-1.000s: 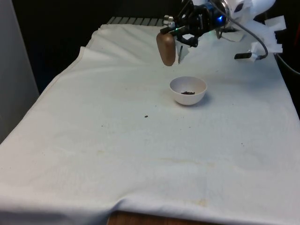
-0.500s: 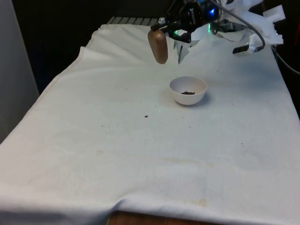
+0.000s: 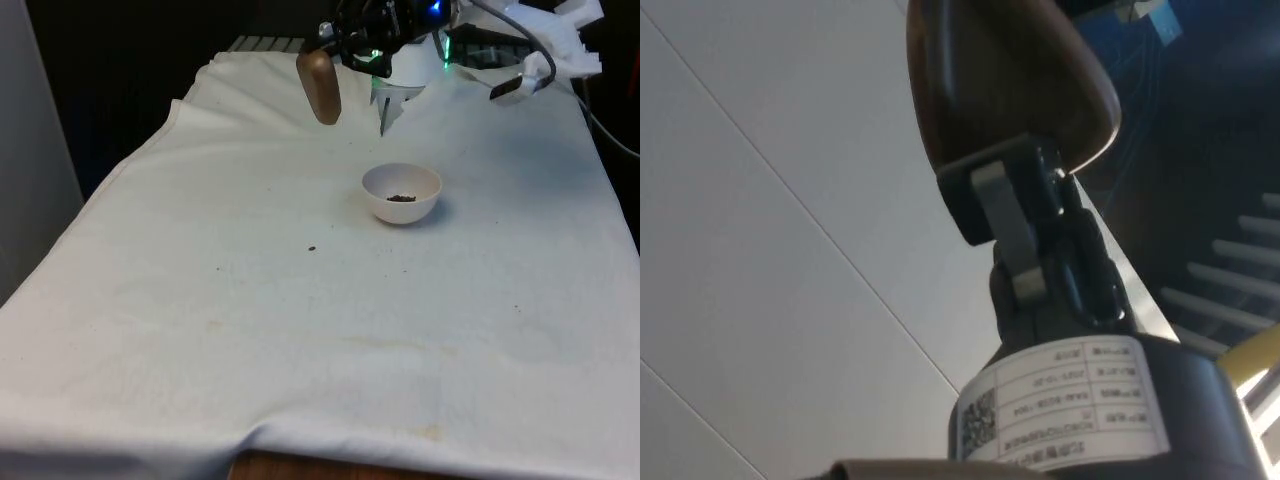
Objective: Pour the coffee beans from the cup into the bowl.
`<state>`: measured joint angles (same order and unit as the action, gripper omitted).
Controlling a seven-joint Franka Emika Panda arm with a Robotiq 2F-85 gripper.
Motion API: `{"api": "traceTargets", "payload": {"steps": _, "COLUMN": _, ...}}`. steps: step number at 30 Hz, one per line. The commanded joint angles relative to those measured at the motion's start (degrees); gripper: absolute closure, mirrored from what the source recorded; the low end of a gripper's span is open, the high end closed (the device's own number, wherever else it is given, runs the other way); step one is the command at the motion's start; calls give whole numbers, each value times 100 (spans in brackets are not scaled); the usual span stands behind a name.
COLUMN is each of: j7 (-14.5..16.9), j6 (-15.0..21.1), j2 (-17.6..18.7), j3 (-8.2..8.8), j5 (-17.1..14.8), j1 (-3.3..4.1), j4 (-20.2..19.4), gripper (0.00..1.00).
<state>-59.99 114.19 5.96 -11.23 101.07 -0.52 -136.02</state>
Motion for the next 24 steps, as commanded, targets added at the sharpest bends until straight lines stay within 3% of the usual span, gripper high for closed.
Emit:
{"api": "traceTargets", "payload": {"steps": 1, "j7": 17, "j6": 40, "j2": 0, "j3": 29, "j5": 0, "j1": 0, "j4": 29, "gripper": 100}}
{"api": "traceTargets", "payload": {"steps": 3, "j7": 195, "j6": 304, "j2": -34, "j3": 143, "j5": -46, "j1": -52, "j4": 126, "gripper": 100}}
{"api": "traceTargets", "payload": {"steps": 10, "j7": 384, "j6": 567, "j2": -34, "j3": 344, "j5": -97, "j1": -57, "j4": 281, "gripper": 100}}
{"api": "traceTargets", "payload": {"steps": 11, "j7": 269, "j6": 395, "j2": -11, "j3": 309, "j5": -34, "j1": -17, "j4": 258, "gripper": 100}}
{"api": "traceTargets", "payload": {"steps": 12, "j7": 384, "j6": 567, "j2": -34, "j3": 344, "j5": -97, "j1": -57, "j4": 281, "gripper": 100}}
{"api": "traceTargets", "payload": {"steps": 19, "j7": 602, "j6": 859, "j2": -6, "j3": 556, "j5": -183, "j1": -57, "j4": 344, "gripper": 100}}
{"api": "traceTargets", "payload": {"steps": 20, "j7": 498, "j6": 756, "j2": -11, "j3": 550, "j5": -103, "j1": -23, "j4": 332, "gripper": 100}}
{"api": "traceTargets", "payload": {"steps": 24, "j7": 802, "j6": 945, "j2": -6, "j3": 636, "j5": -304, "j1": -52, "j4": 344, "gripper": 100}}
